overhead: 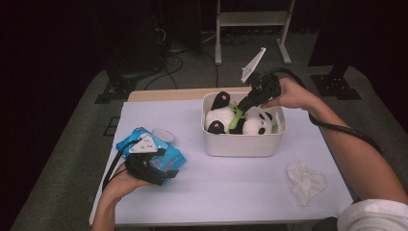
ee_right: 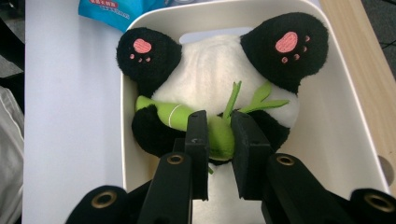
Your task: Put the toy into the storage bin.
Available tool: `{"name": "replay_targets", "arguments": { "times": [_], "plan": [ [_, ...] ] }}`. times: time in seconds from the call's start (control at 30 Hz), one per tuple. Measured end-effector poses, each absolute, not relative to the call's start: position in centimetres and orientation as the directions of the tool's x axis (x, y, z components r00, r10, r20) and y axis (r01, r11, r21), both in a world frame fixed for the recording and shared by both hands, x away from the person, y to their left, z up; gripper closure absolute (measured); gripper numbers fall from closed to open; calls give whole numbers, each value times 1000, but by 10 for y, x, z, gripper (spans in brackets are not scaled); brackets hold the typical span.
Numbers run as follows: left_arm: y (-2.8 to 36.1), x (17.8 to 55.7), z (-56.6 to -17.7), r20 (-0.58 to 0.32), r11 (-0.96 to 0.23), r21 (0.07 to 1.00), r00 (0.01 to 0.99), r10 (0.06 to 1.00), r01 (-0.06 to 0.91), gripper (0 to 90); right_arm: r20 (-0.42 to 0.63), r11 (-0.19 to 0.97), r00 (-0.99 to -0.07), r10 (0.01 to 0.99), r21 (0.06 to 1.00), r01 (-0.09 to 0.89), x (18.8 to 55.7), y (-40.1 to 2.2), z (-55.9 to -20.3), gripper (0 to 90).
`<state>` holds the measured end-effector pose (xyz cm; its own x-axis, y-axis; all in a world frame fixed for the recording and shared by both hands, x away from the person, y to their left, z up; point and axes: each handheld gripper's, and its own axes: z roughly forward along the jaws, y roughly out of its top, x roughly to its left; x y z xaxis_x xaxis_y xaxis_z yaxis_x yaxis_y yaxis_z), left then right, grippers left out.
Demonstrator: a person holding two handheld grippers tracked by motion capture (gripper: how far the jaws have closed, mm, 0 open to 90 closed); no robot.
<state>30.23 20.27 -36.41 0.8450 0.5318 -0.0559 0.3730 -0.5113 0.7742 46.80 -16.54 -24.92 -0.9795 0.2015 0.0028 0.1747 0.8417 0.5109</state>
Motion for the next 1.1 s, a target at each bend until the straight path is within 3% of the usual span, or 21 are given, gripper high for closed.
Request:
{"name": "replay_targets", "arguments": {
  "times": [0.37,0.8,1.1],
  "plan": [
    [200,301,-365,-53,-518,771,849,526,370,96,39,843,-976,212,498,203,468,-164,-273,749],
    [200,297,-362,-43,-521,774,851,524,359,96,32,822,-975,222,532,205,458,-172,-260,618],
    [200,295,-361,-38,-523,775,853,521,354,96,26,801,-969,246,558,218,446,-186,-254,591]
  ]
}}
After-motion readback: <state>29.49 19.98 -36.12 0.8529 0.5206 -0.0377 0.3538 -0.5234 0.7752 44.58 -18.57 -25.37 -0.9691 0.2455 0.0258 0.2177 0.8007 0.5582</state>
